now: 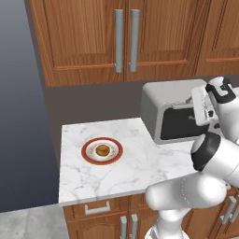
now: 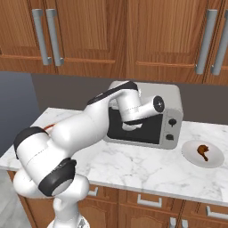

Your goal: Open the toaster oven door. Place the bread on the bottom rack in the toaster oven and place the chicken drumstick on the top rack.

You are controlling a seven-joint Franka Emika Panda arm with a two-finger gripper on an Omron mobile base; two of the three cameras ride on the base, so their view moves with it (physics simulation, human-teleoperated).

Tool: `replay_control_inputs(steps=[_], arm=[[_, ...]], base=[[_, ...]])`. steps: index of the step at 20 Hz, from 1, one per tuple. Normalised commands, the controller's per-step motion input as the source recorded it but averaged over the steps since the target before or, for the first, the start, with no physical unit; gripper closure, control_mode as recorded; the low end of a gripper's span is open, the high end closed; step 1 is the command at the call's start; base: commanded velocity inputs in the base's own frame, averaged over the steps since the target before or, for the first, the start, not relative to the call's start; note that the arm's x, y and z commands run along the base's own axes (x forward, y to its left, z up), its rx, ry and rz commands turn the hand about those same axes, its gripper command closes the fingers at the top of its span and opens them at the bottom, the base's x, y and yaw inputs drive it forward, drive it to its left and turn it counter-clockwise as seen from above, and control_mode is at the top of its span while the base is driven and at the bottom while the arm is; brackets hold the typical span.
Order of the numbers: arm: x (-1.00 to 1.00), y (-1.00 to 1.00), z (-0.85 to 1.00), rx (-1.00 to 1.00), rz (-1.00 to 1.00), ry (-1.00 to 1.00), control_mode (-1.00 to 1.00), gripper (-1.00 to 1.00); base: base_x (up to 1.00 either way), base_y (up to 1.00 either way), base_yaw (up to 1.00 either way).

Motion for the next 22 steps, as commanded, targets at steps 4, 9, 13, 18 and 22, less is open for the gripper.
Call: replay_control_inputs(steps=[4,9,13,18,22], arm=[[0.19,0.02,-0.29,0.0,0.0,0.03,-1.0,-1.0],[0.22,0.0,-0.54,0.02,0.0,0.13,-1.0,-1.0],[0.02,0.0,-0.63,0.02,0.0,0.17,-1.0,-1.0],[-0.3,0.0,-0.65,0.01,-0.02,0.14,-1.0,-1.0],[-0.23,0.0,-0.59,0.04,-0.04,0.14,-1.0,-1.0]], base=[[0.0,0.0,0.0],[0.0,0.0,0.0],[0.0,0.0,0.0],[0.0,0.0,0.0],[0.0,0.0,0.0]])
